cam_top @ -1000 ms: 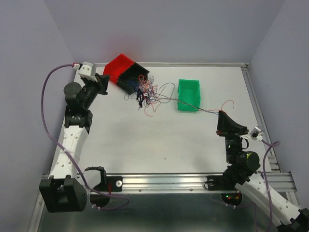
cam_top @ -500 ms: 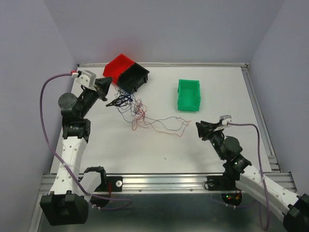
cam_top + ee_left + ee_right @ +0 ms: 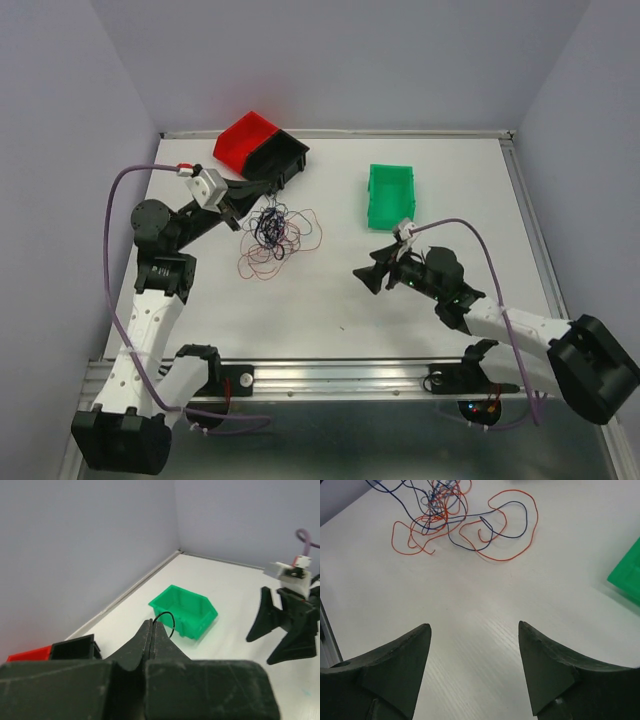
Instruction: Untangle the cables
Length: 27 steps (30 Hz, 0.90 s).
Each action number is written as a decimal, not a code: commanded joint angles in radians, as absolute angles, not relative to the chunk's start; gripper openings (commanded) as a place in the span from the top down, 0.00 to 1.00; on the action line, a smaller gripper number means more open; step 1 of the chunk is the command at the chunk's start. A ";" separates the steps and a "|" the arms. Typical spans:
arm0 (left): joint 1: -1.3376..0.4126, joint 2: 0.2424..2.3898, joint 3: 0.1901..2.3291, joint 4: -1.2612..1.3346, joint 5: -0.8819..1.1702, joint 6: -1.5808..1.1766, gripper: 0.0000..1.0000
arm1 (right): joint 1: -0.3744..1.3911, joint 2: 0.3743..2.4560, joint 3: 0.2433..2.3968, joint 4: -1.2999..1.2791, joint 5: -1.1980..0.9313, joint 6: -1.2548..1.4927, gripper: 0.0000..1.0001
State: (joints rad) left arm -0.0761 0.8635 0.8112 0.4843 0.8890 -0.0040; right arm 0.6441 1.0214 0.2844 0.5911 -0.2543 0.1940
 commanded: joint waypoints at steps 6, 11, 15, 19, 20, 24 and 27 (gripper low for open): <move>-0.129 0.770 0.816 0.518 1.014 0.058 1.00 | 0.785 1.419 0.563 0.972 -0.387 0.084 0.16; -0.144 0.765 0.811 0.520 1.045 0.058 1.00 | 0.856 1.659 0.721 1.064 -0.394 0.028 0.16; -0.149 0.770 0.816 0.520 1.078 0.051 1.00 | 0.891 1.811 0.791 1.149 -0.344 0.034 0.23; -0.149 0.750 0.813 0.496 0.910 0.072 1.00 | 0.896 1.862 0.804 1.245 -0.257 0.083 1.00; -0.147 0.729 0.808 0.486 0.817 0.075 1.00 | 0.896 1.856 0.769 1.253 -0.230 0.089 0.99; -0.138 0.706 0.785 0.498 0.184 0.074 1.00 | 0.894 1.792 0.635 1.308 -0.077 0.126 0.99; -0.078 0.704 0.796 0.502 0.010 0.032 1.00 | 0.896 1.709 0.524 1.325 0.036 0.163 1.00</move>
State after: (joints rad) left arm -0.1268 0.7246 0.7849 0.4435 0.4377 0.0597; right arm 0.8955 1.8072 0.6407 1.1923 -0.1535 0.1169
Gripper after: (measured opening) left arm 0.018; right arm 0.015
